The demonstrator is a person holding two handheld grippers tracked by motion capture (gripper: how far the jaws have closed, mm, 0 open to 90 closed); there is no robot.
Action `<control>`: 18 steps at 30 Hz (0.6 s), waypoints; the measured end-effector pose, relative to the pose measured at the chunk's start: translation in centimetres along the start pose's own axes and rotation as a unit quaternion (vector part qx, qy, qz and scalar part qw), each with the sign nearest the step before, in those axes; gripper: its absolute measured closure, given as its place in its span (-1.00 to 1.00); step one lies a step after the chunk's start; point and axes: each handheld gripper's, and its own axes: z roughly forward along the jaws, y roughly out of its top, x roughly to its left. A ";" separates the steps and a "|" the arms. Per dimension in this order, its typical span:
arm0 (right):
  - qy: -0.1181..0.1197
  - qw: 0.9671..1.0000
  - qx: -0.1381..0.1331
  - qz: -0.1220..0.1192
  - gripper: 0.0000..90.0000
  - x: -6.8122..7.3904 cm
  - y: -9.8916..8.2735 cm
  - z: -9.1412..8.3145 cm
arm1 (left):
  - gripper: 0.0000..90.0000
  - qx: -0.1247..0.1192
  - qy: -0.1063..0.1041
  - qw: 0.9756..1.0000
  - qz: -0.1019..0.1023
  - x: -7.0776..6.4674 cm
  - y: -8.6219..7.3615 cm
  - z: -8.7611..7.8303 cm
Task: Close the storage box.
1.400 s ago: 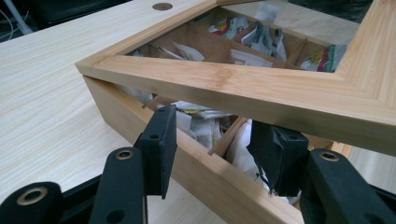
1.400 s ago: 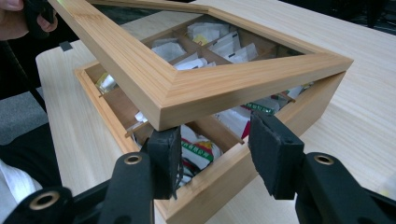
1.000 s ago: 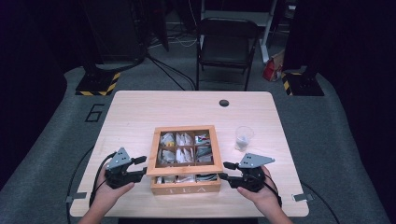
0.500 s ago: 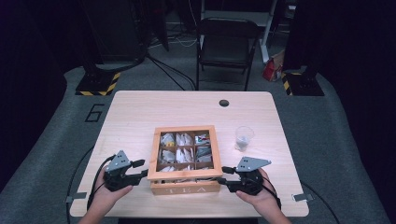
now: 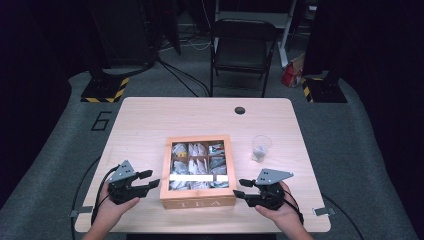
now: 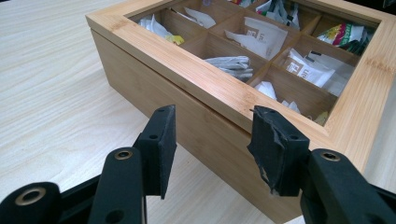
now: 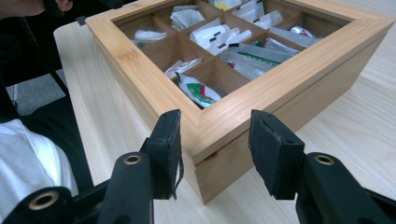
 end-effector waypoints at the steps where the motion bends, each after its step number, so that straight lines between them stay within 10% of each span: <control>1: -0.002 1.000 0.000 0.004 0.19 0.0 0.0 0.0 | 0.12 -0.001 0.001 1.000 -0.003 0.0 0.0 0.0; 18: -0.067 0.997 -0.004 0.040 0.05 -2.8 -0.3 -0.6 | -0.02 -0.005 0.018 1.000 -0.024 1.8 0.2 0.4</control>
